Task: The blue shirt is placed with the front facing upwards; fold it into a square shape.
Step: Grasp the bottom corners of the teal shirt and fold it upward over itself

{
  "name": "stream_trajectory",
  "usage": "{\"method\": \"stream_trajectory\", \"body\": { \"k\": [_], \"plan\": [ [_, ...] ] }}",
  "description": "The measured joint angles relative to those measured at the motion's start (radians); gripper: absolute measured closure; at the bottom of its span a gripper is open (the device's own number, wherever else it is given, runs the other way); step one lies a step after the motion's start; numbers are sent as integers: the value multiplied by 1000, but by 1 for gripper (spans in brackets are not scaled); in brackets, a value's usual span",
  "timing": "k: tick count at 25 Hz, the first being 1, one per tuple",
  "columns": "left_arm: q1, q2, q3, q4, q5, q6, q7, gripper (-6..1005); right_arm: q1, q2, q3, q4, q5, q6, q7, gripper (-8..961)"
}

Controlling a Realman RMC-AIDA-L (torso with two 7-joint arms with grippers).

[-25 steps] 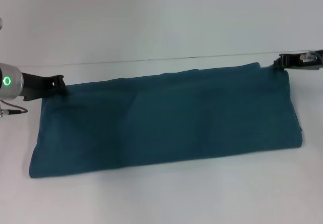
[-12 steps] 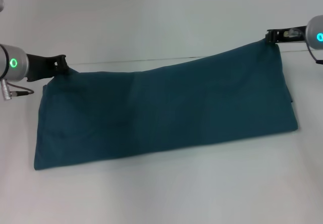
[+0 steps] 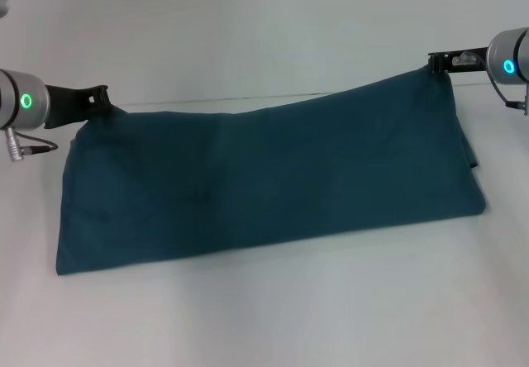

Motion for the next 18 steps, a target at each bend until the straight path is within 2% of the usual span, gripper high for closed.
{"method": "stream_trajectory", "body": {
  "k": [13, 18],
  "plan": [
    [-1, -6, -8, -14, -8, -32, -5, 936, -9, 4, -11, -5, -3, 17, -15, 761],
    [11, -7, -23, -3, -10, -49, -33, 747, -9, -32, -4, -4, -27, 23, 18, 756]
  ]
}}
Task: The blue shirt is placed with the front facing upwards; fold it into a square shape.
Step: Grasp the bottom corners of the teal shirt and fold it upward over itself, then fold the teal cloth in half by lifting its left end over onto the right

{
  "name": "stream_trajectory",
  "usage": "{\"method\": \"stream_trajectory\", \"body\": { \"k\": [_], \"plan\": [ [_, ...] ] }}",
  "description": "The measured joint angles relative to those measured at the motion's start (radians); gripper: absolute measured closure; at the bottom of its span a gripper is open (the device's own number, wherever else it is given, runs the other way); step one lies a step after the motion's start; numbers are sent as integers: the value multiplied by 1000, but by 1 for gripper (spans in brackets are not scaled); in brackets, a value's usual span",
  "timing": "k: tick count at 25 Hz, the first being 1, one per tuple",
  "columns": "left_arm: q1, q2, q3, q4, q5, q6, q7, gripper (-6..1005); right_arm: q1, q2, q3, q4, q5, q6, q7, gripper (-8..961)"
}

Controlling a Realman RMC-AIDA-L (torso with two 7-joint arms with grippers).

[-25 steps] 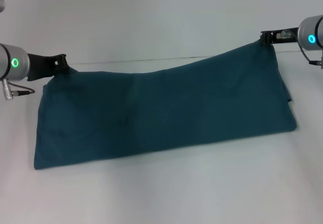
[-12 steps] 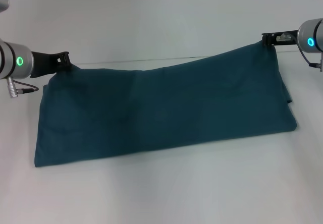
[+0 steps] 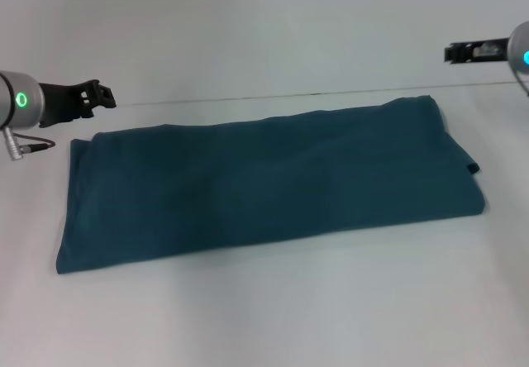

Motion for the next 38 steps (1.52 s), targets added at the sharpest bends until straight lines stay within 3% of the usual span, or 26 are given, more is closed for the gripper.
{"method": "stream_trajectory", "body": {
  "k": [4, 6, 9, 12, 14, 17, 19, 22, 27, 31, 38],
  "plan": [
    [8, -2, -32, 19, 0, -1, -1, 660, 2, -28, 0, -10, 3, -29, 18, 751],
    [16, -6, -53, 37, -1, 3, -1, 617, -3, -38, 7, -36, 8, -71, 31, 506],
    [40, -20, -65, 89, -30, 31, 4, 551, -31, -36, 27, -101, 46, -146, 29, 399],
    [98, -42, -55, 176, -123, 96, 33, 467, -111, -7, 38, -239, 153, -255, -11, 292],
    [147, -55, -55, 230, -230, 153, 82, 384, -192, 24, 38, -344, 274, -341, -69, 252],
    [212, -58, -57, 256, -381, 229, 142, 261, -314, 54, 43, -437, 485, -480, -174, 192],
    [264, -54, -60, 249, -499, 287, 180, 181, -385, 61, 58, -446, 636, -583, -242, 151],
    [326, -51, -63, 225, -620, 341, 214, 197, -469, 58, 105, -397, 810, -756, -316, 91],
    [381, -49, -90, 121, -710, 379, 268, 213, -529, 41, 177, -292, 865, -955, -368, 37],
    [385, -49, -127, 13, -715, 347, 323, 213, -541, 38, 196, -226, 861, -993, -409, 29],
    [381, -64, -127, -22, -716, 232, 405, 213, -539, 27, 209, -180, 863, -992, -438, 29]
  ]
}}
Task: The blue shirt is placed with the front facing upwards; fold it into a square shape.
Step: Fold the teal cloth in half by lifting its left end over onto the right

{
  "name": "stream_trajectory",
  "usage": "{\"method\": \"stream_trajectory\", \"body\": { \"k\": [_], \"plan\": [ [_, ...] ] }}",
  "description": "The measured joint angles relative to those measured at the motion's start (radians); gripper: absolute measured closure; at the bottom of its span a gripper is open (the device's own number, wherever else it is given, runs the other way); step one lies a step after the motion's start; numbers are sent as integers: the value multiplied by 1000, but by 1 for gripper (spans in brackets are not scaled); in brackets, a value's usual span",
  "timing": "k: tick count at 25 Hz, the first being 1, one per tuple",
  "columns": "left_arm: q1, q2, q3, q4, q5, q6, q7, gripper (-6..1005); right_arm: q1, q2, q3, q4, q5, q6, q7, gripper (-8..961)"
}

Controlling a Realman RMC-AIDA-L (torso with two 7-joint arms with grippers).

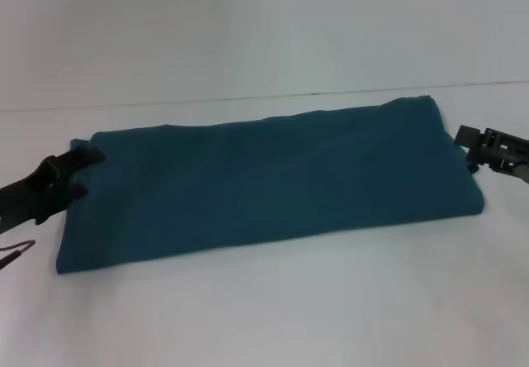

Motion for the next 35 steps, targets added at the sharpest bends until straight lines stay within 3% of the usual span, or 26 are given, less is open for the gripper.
{"method": "stream_trajectory", "body": {
  "k": [11, 20, 35],
  "plan": [
    [-17, -25, 2, -22, -2, -113, 270, 214, -5, 9, 1, 22, 2, 2, -14, 29],
    [-27, -19, -3, -86, 5, -190, 265, 214, -12, 9, 1, 30, -4, 2, -15, 29],
    [-27, -19, 3, -102, 9, -196, 251, 215, -22, 7, 1, 40, -5, -4, -15, 29]
  ]
}}
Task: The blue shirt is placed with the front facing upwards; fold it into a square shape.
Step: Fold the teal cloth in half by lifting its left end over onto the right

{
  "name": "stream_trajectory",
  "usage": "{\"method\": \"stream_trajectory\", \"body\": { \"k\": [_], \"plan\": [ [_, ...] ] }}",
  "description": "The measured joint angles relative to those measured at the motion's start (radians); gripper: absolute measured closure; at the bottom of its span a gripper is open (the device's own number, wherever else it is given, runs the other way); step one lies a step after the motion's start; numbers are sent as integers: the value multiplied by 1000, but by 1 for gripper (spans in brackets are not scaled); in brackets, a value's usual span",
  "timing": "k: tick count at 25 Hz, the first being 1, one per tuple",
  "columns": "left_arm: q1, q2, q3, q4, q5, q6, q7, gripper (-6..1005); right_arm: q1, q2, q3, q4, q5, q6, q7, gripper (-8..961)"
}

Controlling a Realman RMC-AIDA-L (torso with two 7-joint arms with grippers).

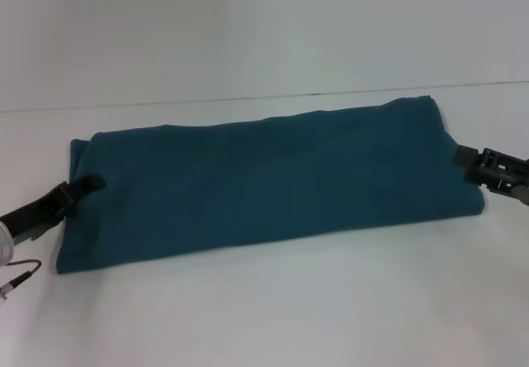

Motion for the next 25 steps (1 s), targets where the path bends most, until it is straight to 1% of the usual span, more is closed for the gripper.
{"method": "stream_trajectory", "body": {
  "k": [6, 10, 12, 13, 15, 18, 21, 22, 23, 25],
  "plan": [
    [9, 0, -5, 9, -4, 24, -1, 215, -2, -1, 0, 0, 0, -1, 1, 28],
    [31, 1, -9, 85, -11, 85, -50, 215, -3, -3, 0, 0, 0, -3, 1, 28],
    [33, 16, -6, 113, 18, 125, -118, 215, -4, -5, 0, 0, 0, -5, 1, 28],
    [28, 33, -6, 125, 55, 157, -171, 215, -4, -6, 0, 0, 0, -5, 1, 28],
    [4, 67, -10, 152, 170, 239, -276, 215, -4, -8, 0, 0, 0, -5, 1, 28],
    [-48, 100, -17, 192, 333, 352, -362, 215, -4, -14, -6, 0, 0, -6, 1, 28],
    [-96, 114, -16, 211, 439, 390, -414, 215, -4, -15, -9, 0, -1, -6, 1, 28],
    [-96, 114, -16, 211, 439, 390, -414, 215, -4, -15, -9, 0, -1, -5, 1, 28],
    [-113, 116, -12, 209, 477, 366, -465, 215, -4, -15, -9, 0, -1, -4, 1, 28],
    [-115, 109, -11, 205, 487, 325, -503, 216, -4, -15, -9, 0, -4, 0, 1, 28]
  ]
}}
